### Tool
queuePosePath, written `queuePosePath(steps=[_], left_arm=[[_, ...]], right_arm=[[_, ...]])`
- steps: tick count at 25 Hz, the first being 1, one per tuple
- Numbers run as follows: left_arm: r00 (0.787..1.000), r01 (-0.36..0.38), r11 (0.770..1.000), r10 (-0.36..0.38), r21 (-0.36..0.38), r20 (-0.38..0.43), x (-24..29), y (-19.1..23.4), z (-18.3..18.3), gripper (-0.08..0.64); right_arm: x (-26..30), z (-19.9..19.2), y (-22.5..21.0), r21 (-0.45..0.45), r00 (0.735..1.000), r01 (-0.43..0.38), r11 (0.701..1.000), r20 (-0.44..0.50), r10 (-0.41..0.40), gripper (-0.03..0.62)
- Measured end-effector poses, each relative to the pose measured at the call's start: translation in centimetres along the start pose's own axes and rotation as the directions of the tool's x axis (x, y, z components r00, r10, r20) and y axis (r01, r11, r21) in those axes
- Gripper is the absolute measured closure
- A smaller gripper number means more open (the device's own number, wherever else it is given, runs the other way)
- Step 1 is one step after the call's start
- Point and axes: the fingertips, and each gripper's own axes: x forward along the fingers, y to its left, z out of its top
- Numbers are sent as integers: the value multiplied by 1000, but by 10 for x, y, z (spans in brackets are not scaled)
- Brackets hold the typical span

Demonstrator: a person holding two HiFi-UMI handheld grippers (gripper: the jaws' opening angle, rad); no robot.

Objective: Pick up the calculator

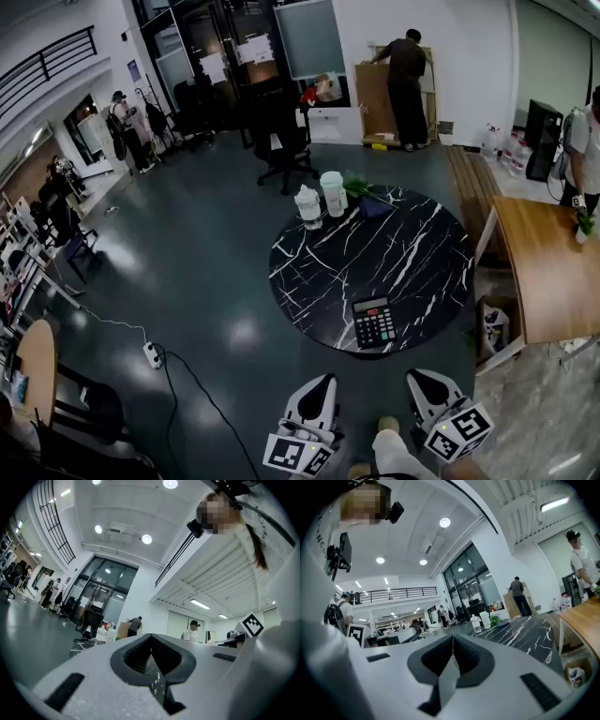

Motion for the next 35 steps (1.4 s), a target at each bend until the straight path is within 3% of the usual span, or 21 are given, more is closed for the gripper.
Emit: queuePosePath(steps=[13,23,27,30,35], left_arm=[[993,-116,993,116,17,-3,70,39,-25,552],[980,-197,980,198,35,-31,97,59,-45,552],[973,-222,974,224,42,-59,104,73,-61,552],[969,-229,972,232,43,-83,109,81,-75,552],[964,-239,970,242,34,-107,120,102,-101,552]], right_arm=[[79,-8,-68,17,987,-112,994,-116,113,583],[114,-44,-122,28,952,-162,986,-260,164,581],[148,-62,-151,16,908,-221,975,-361,211,570],[172,-73,-168,30,864,-271,962,-434,257,513],[211,-104,-193,83,756,-336,938,-570,322,464]])
